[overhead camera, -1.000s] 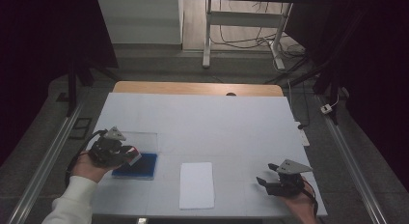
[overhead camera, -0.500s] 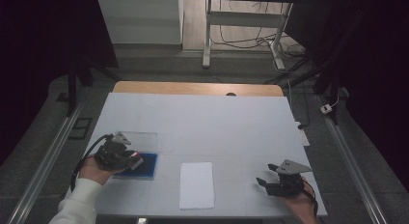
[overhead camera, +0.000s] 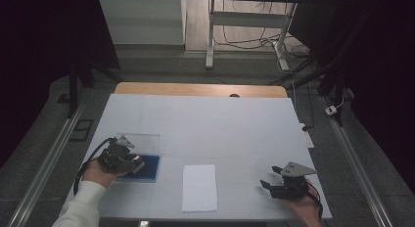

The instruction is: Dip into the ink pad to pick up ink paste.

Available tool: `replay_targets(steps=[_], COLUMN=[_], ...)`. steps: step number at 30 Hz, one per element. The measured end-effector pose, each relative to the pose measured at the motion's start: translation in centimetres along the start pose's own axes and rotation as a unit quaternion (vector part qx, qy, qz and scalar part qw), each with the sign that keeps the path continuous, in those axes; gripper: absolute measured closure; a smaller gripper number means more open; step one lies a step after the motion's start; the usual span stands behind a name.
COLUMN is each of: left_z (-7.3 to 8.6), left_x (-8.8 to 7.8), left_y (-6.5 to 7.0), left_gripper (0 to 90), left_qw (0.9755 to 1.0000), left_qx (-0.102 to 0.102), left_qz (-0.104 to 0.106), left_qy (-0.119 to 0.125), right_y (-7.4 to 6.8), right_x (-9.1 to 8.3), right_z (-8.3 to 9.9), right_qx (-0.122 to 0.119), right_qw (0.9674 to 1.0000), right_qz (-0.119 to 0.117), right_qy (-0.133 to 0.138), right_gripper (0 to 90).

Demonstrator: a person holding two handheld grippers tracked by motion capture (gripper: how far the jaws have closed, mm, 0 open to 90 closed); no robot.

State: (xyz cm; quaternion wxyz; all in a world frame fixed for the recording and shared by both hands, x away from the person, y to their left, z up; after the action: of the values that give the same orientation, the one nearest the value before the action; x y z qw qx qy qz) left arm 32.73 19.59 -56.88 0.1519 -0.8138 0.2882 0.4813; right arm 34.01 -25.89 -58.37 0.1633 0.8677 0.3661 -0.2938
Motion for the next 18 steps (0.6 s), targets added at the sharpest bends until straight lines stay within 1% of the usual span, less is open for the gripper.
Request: replay_targets(steps=[6,10,18], left_z=[0.06,0.06,0.01], left_x=[-0.03,-0.01,0.06], left_y=[-0.07,-0.06,0.05], left_gripper=[70.2,70.2,70.4], left_qw=[1.0000,0.9999,0.9999], left_qx=[-0.007,-0.008,-0.005], left_qz=[0.006,0.006,-0.004], left_qy=[0.000,-0.003,-0.013], right_y=[-0.02,-0.03,-0.10], right_x=[0.02,0.02,0.08], right_z=[0.02,0.05,0.11], right_qx=[0.001,-0.001,-0.002], right_qw=[1.0000,1.0000,1.0000], right_qz=[0.000,-0.001,-0.003], right_qy=[-0.001,-0.001,-0.003], right_gripper=[28.4,28.4,28.5])
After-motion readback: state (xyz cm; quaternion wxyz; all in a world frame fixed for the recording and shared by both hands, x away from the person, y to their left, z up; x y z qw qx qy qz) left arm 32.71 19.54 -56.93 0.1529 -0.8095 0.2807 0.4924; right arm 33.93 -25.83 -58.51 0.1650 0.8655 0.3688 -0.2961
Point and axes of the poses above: each handheld gripper's, and its own axes: x roughly forward along the jaws, z roughly out of its underside, y roughly to its right, the point moved 10 cm from there along x, roughly forward along the jaws
